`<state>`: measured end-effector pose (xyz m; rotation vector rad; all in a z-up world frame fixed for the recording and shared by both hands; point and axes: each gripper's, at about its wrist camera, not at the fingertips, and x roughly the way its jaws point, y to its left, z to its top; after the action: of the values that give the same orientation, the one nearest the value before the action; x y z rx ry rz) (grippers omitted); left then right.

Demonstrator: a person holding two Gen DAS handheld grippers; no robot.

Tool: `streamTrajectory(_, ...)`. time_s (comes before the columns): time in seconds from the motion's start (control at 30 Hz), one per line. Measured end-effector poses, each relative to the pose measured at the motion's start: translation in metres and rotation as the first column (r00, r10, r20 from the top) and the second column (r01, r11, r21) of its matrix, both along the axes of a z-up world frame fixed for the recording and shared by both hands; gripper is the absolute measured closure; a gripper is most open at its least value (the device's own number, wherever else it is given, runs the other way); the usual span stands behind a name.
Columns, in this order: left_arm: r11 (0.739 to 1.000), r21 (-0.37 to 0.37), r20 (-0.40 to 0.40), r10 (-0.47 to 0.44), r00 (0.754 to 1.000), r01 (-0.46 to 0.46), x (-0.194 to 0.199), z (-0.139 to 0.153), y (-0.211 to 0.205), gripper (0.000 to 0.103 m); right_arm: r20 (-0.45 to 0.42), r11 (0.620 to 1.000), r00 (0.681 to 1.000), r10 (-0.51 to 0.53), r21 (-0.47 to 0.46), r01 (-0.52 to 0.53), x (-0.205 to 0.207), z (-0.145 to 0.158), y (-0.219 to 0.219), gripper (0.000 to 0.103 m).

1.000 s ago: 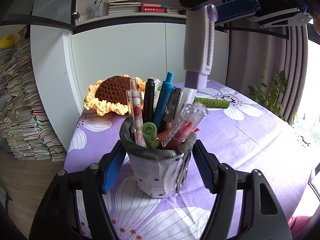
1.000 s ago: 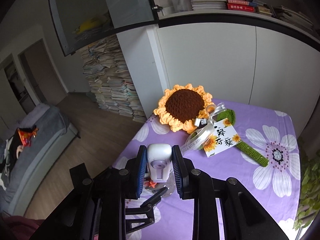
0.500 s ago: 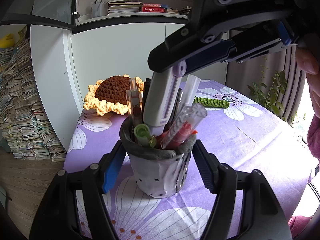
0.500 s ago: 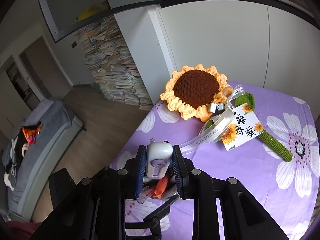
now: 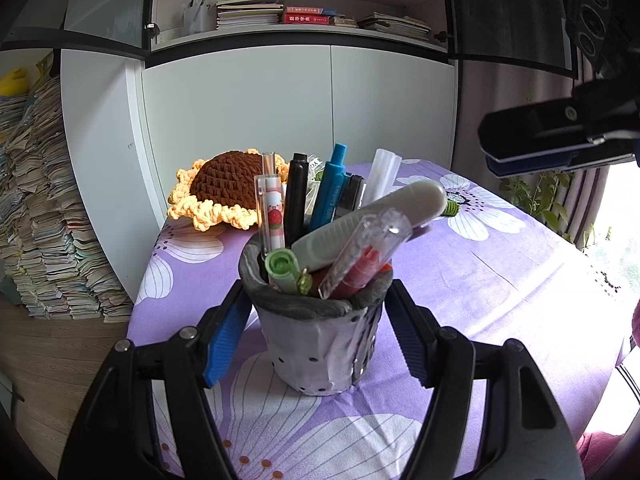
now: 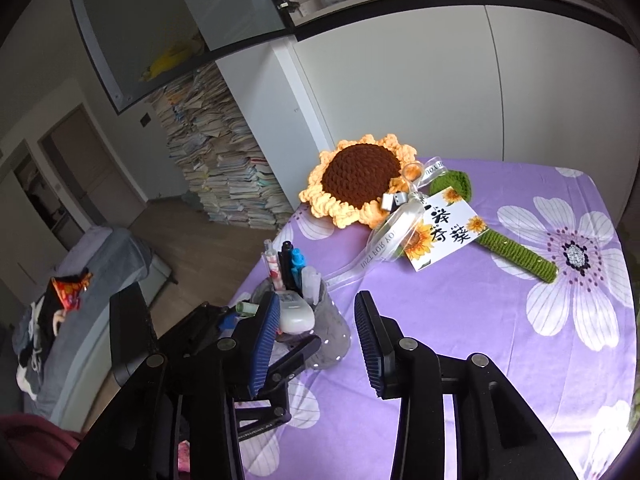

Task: Organize stationery
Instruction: 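Insert the correction tape into the pen holder and open the right gripper, then lower the filled pen holder onto the tablecloth with the left gripper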

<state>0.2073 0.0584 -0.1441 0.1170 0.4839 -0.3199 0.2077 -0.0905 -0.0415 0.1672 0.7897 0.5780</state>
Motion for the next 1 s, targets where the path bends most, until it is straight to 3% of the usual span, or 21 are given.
streamTrajectory(0.13, 1.000, 0.000, 0.000, 0.000, 1.000, 0.000, 0.000, 0.000, 0.000, 0.035, -0.007, 0.997, 0.997, -0.077, -0.029, 0.077, -0.013, -0.025, -0.022, 0.055)
streamTrajectory(0.3, 1.000, 0.015, -0.044, 0.004, 0.999, -0.003, 0.006, -0.004, -0.003, 0.034, -0.095, 0.984, 0.981, -0.168, -0.084, 0.160, -0.016, -0.052, -0.043, 0.055)
streamTrajectory(0.53, 0.994, 0.089, -0.031, 0.059, 0.998, -0.056, 0.005, -0.005, -0.014, 0.033, -0.124, 0.984, 0.976, -0.178, -0.037, 0.174, -0.021, -0.052, -0.054, 0.055)
streamTrajectory(0.67, 0.992, 0.077, -0.080, 0.106, 0.991, -0.100, 0.015, 0.000, -0.016, 0.033, -0.129, 0.984, 0.976, -0.176, -0.043, 0.172, -0.022, -0.057, -0.050, 0.054)
streamTrajectory(0.9, 0.982, 0.068, -0.125, 0.181, 0.975, -0.174, 0.026, 0.003, -0.024, 0.033, -0.014, 0.951, 0.968, -0.250, -0.192, 0.242, -0.029, -0.057, -0.039, 0.054)
streamTrajectory(1.0, 0.978, 0.075, -0.128, 0.201, 0.971, -0.193, 0.028, 0.003, -0.028, 0.033, 0.022, 0.947, 0.969, -0.245, -0.208, 0.244, -0.032, -0.053, -0.041, 0.054)
